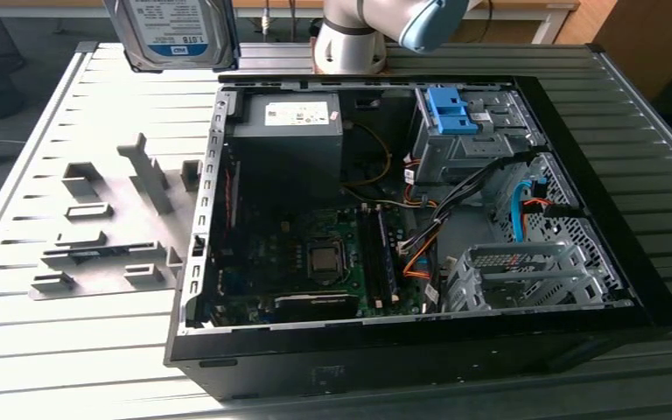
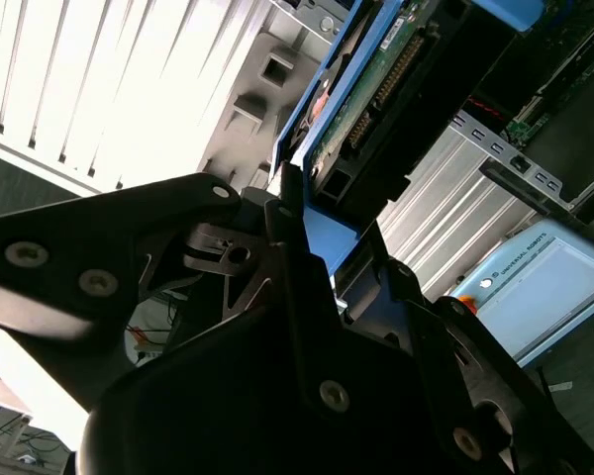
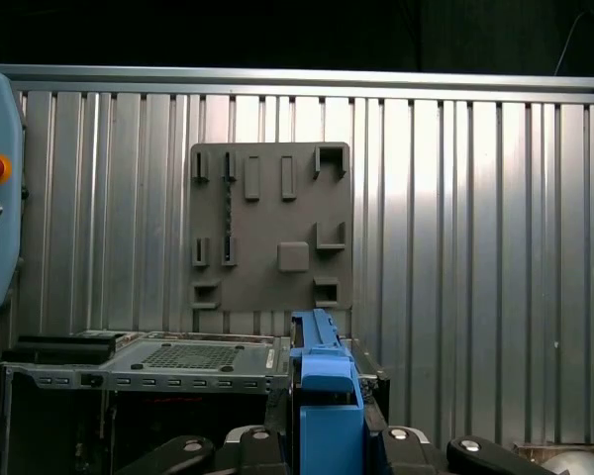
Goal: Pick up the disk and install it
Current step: 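Pick up the disk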
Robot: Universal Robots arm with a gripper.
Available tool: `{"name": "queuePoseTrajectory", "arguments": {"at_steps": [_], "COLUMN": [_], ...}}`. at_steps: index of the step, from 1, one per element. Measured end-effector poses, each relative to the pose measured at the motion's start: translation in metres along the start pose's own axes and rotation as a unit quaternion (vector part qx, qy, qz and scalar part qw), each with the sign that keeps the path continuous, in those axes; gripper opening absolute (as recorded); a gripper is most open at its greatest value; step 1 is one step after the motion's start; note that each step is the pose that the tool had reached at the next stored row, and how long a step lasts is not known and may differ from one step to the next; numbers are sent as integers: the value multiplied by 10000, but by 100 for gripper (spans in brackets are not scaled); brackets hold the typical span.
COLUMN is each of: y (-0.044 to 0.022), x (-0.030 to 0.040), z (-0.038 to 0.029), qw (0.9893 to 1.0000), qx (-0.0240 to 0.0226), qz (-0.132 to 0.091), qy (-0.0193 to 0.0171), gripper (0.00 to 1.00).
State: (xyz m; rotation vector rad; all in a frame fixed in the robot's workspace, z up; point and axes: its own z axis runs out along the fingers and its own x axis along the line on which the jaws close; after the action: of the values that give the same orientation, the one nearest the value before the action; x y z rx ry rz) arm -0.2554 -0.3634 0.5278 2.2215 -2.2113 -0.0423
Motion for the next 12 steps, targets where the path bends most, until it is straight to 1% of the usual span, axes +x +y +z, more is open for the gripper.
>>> {"name": "queuePoseTrajectory", "arguments": {"at_steps": [12], "y": [-3], "x": [0], "z": [0], "qw": [10000], "qx": [0], "qz": [0], "qy": [0], "gripper": [36]}}
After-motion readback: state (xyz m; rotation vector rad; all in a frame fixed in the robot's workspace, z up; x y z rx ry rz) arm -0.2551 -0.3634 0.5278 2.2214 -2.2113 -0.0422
